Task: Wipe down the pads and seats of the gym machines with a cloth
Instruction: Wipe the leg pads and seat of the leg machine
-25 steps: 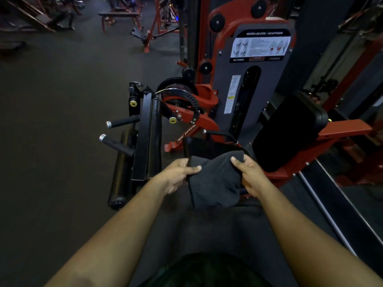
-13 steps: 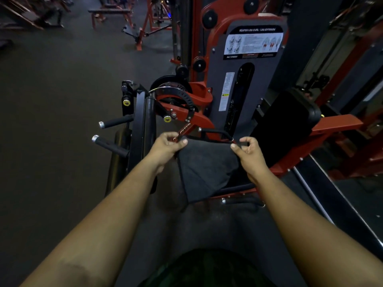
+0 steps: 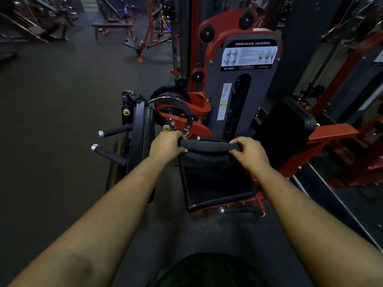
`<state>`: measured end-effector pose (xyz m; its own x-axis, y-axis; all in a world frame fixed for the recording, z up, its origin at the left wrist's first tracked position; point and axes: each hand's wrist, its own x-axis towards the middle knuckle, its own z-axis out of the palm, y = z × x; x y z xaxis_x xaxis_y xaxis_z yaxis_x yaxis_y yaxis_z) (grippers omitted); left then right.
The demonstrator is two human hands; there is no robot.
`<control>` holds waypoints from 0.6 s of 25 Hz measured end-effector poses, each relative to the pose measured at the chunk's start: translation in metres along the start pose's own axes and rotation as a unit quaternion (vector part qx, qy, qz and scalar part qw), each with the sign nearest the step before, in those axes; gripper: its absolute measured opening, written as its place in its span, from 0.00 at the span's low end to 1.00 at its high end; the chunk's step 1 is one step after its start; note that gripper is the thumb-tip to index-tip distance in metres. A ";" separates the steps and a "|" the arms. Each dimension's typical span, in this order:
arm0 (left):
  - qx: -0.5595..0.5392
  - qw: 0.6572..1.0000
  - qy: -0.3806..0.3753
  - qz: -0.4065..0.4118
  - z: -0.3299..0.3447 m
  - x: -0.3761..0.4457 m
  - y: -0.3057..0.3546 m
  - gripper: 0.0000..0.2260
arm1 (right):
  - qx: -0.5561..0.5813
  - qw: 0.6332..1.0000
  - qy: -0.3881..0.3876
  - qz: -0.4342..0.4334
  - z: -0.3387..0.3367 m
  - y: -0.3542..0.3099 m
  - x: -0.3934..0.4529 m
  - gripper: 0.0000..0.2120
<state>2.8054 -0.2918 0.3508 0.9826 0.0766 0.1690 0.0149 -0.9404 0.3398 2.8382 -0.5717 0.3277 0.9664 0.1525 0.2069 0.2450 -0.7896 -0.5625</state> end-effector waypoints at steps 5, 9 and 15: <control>-0.351 0.935 -0.039 -0.043 0.009 0.006 -0.012 0.12 | 0.282 0.957 0.046 0.057 0.001 0.004 0.002 0.09; -0.652 0.752 -0.045 -0.081 0.010 -0.004 0.007 0.05 | 0.541 0.826 -0.101 0.127 0.044 -0.004 -0.029 0.20; -0.573 0.791 -0.024 -0.215 0.094 -0.019 -0.045 0.18 | 0.504 0.826 -0.088 0.238 0.091 -0.010 -0.039 0.15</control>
<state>2.8037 -0.2823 0.2452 0.9387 0.2688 -0.2158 0.1992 0.0882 0.9760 2.8055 -0.5161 0.2527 0.9464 0.1211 -0.2993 -0.3113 0.0962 -0.9454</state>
